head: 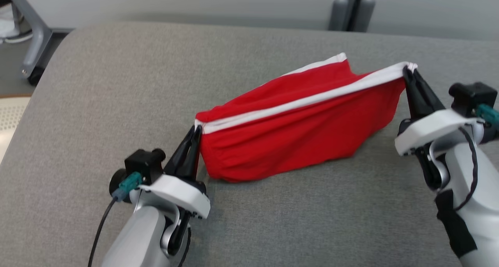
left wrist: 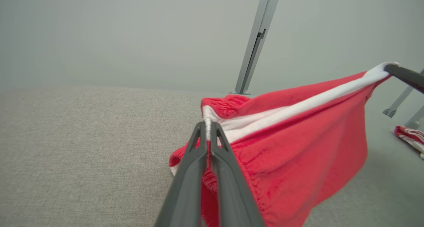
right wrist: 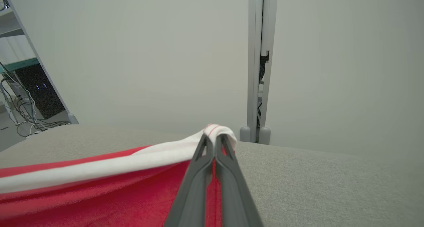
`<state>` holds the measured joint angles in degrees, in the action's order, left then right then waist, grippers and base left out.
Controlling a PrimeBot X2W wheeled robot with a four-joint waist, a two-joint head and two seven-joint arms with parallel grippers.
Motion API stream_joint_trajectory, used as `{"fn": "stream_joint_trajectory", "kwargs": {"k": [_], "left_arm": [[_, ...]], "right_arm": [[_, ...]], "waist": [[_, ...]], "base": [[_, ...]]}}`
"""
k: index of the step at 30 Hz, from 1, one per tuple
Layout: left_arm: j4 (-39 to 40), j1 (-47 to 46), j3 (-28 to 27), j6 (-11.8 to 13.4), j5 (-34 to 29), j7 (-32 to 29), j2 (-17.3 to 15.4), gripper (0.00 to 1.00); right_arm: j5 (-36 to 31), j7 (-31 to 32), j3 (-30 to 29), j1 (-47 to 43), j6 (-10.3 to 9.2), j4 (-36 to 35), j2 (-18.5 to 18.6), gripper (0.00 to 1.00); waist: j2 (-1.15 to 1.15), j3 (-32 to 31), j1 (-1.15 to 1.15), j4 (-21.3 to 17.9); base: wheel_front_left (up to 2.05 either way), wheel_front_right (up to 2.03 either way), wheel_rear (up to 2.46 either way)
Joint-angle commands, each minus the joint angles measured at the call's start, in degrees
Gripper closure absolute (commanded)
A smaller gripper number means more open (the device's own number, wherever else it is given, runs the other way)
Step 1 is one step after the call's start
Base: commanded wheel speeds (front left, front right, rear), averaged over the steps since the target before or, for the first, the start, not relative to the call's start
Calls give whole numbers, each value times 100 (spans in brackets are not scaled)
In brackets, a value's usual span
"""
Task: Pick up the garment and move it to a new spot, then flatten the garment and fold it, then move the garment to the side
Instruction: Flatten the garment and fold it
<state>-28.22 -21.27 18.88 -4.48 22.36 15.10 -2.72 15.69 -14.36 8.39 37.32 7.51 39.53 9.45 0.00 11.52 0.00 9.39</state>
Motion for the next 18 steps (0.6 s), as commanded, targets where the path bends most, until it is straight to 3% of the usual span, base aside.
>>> {"fn": "stream_joint_trajectory", "kwargs": {"k": [1, 10, 18], "left_arm": [[-57, -188, -2, 46, 106, 3, -44, 100], [-381, -1075, 381, 116, 564, 4, -38, 100], [-504, -1472, 826, 251, 1036, 4, -36, 100]], "right_arm": [[-82, -12, 38, 214, -5, 163, 63, 100], [-416, -74, 223, 1428, -5, 1299, 158, 100], [-642, -87, 95, 1968, -5, 1771, 111, 100]], "waist": [[0, 346, 0, 242], [0, 909, 0, 559], [0, 1214, 0, 695]], "base": [[0, 0, 0], [0, 0, 0], [0, 0, 0]]}}
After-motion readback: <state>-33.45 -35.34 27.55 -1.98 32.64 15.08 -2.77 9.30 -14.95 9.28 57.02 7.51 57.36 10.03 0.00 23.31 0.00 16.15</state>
